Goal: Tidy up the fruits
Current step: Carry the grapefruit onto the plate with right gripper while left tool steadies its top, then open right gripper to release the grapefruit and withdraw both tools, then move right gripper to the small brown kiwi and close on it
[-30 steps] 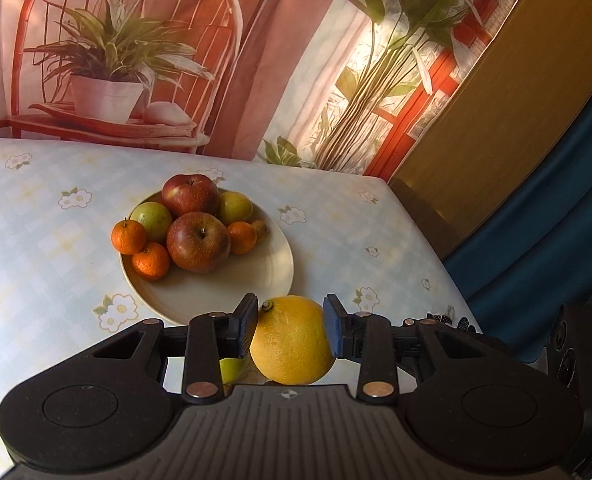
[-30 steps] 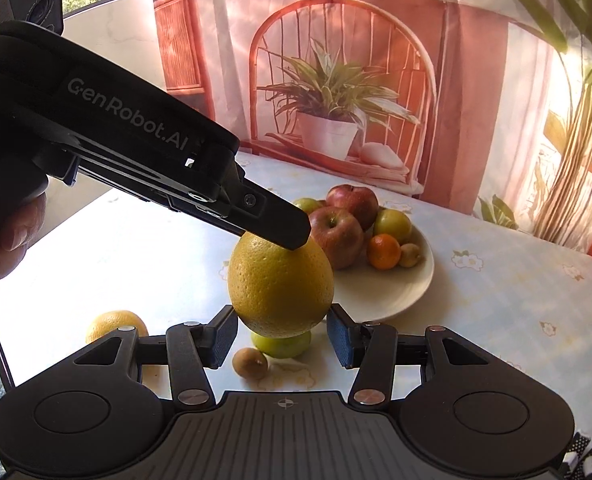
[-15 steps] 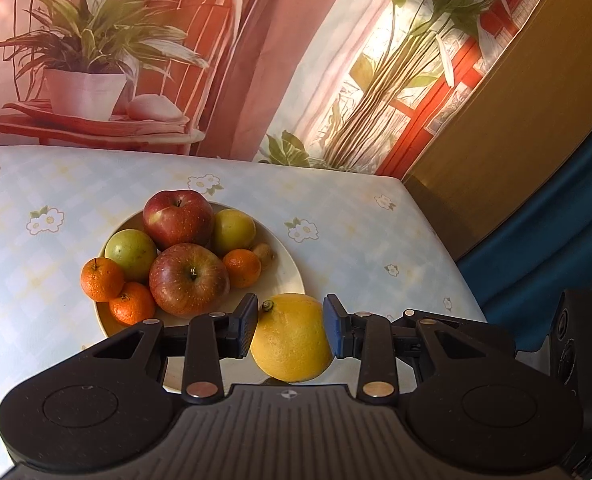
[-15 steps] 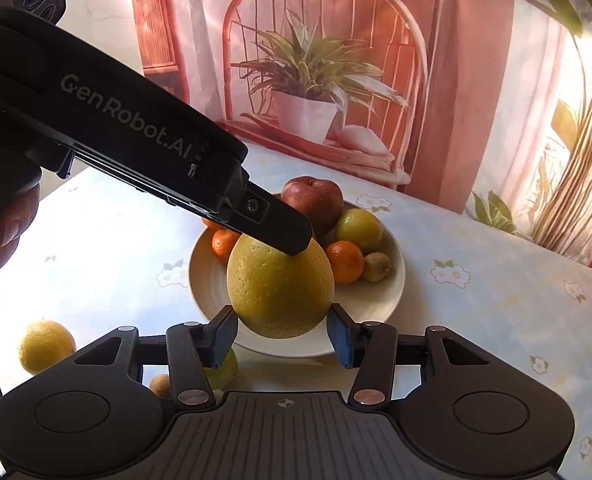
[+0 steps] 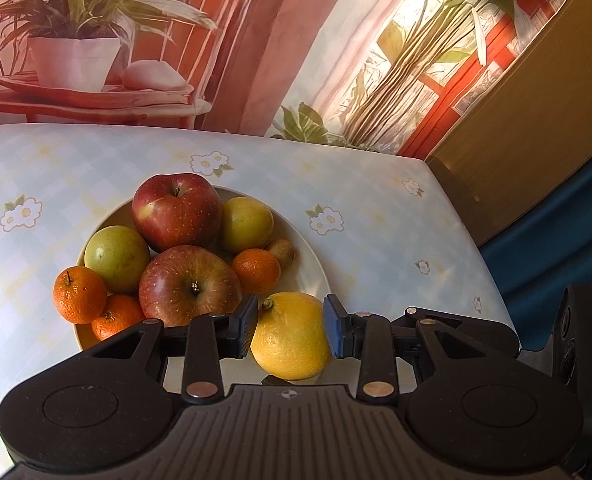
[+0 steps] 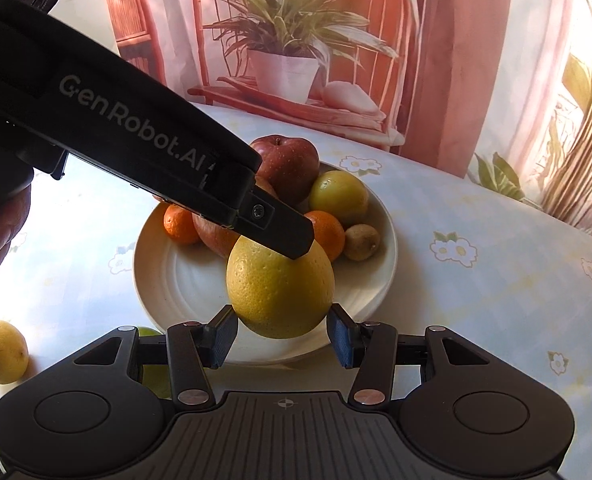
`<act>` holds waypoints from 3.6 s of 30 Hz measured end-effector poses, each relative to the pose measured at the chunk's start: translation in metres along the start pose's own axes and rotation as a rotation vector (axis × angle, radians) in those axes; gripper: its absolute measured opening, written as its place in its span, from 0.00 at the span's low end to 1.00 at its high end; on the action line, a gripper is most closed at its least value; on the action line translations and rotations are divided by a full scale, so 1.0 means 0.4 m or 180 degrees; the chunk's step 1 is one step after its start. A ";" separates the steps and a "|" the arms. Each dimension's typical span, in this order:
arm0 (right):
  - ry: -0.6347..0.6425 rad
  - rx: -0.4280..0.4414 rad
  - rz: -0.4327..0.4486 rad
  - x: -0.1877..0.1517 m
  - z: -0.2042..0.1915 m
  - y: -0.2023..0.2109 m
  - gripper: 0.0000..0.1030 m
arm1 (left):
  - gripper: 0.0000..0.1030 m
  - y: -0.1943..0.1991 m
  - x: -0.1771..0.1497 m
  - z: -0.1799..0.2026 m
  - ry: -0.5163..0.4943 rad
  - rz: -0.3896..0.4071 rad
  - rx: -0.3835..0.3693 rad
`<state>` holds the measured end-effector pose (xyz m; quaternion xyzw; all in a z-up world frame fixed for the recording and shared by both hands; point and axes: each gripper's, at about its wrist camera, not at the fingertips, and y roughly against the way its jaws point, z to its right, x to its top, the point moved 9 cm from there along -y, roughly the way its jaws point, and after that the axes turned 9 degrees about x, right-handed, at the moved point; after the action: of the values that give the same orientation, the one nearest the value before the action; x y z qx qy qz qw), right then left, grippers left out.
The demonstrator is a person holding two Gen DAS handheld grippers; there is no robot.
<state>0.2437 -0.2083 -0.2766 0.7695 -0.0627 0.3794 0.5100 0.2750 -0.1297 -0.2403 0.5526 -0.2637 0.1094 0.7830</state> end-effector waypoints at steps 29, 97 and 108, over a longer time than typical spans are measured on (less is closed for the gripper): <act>-0.0078 -0.0347 -0.0112 0.021 0.021 -0.037 0.46 | 0.35 0.099 0.014 -0.082 0.0114 0.0238 0.0248; -0.0428 0.0017 0.0132 -0.156 -0.273 0.030 0.25 | 0.38 0.419 -0.269 -0.293 0.0455 0.0695 0.1167; -0.0473 0.0093 0.0330 -0.154 -0.263 0.072 0.12 | 0.38 0.419 -0.275 -0.281 0.0420 0.0623 0.1212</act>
<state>0.1319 -0.1523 -0.2749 0.7985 -0.1346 0.3481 0.4723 0.1384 0.0484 -0.1918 0.6539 -0.2389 0.2685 0.6658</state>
